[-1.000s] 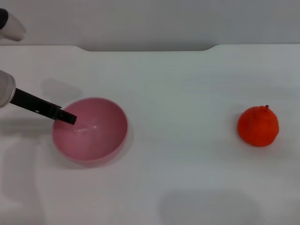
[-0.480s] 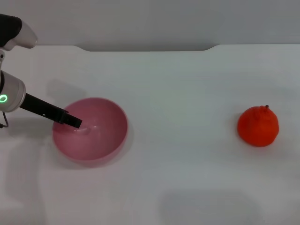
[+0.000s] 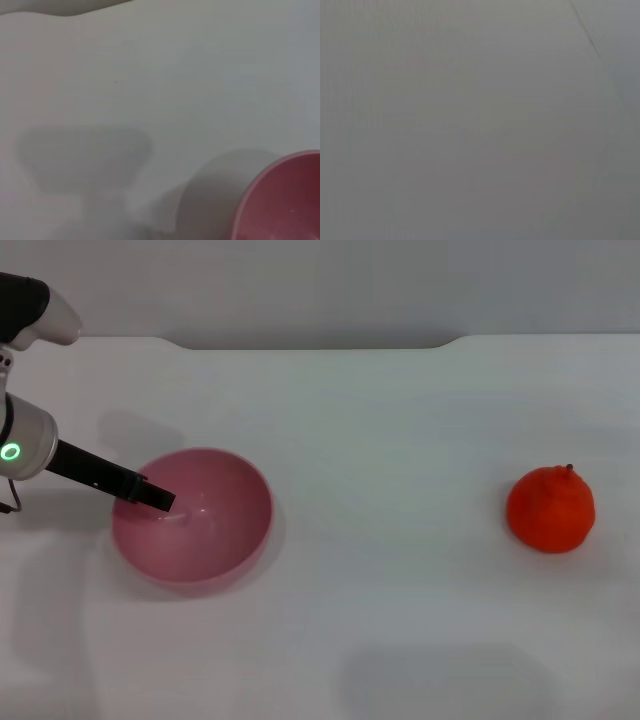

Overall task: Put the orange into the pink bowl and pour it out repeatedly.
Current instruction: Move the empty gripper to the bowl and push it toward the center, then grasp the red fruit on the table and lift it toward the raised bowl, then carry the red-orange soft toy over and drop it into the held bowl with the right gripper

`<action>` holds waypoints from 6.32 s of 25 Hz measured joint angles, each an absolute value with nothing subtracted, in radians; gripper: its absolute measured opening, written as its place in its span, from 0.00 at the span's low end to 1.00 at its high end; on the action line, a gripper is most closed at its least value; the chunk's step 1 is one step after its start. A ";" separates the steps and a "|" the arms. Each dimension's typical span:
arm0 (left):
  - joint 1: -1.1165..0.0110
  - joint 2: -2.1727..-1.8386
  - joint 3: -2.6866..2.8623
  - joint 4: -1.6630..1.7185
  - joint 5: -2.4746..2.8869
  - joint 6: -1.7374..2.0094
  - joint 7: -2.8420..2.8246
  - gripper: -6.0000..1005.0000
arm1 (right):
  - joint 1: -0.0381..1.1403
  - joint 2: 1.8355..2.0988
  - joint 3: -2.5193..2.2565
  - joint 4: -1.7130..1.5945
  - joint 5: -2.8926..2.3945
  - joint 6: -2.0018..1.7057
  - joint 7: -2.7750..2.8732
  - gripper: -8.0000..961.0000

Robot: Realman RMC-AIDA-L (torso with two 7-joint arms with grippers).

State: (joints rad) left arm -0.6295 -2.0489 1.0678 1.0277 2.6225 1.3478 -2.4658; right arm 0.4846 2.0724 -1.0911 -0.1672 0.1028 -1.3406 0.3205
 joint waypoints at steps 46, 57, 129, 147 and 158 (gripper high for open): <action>-0.681 -2.045 1.084 1.222 2.669 1.383 -2.498 0.05 | 0.421 1.973 -1.095 -0.469 -0.441 -1.348 1.103 0.48; -0.716 -2.043 1.042 1.259 2.669 1.388 -2.493 0.05 | 0.573 1.882 -0.970 -0.983 -1.591 -1.482 1.894 0.48; -0.799 -2.060 1.109 1.160 2.646 1.385 -2.508 0.05 | 0.580 2.073 -1.065 -1.613 -2.138 -1.466 2.135 0.11; -0.801 -2.060 1.152 1.156 2.598 1.379 -2.516 0.05 | 0.627 2.074 -1.233 -1.412 -1.959 -1.357 1.933 0.15; -0.799 -2.060 1.166 1.144 2.596 1.379 -2.508 0.05 | 0.625 2.074 -1.259 -1.378 -1.955 -1.292 1.927 0.34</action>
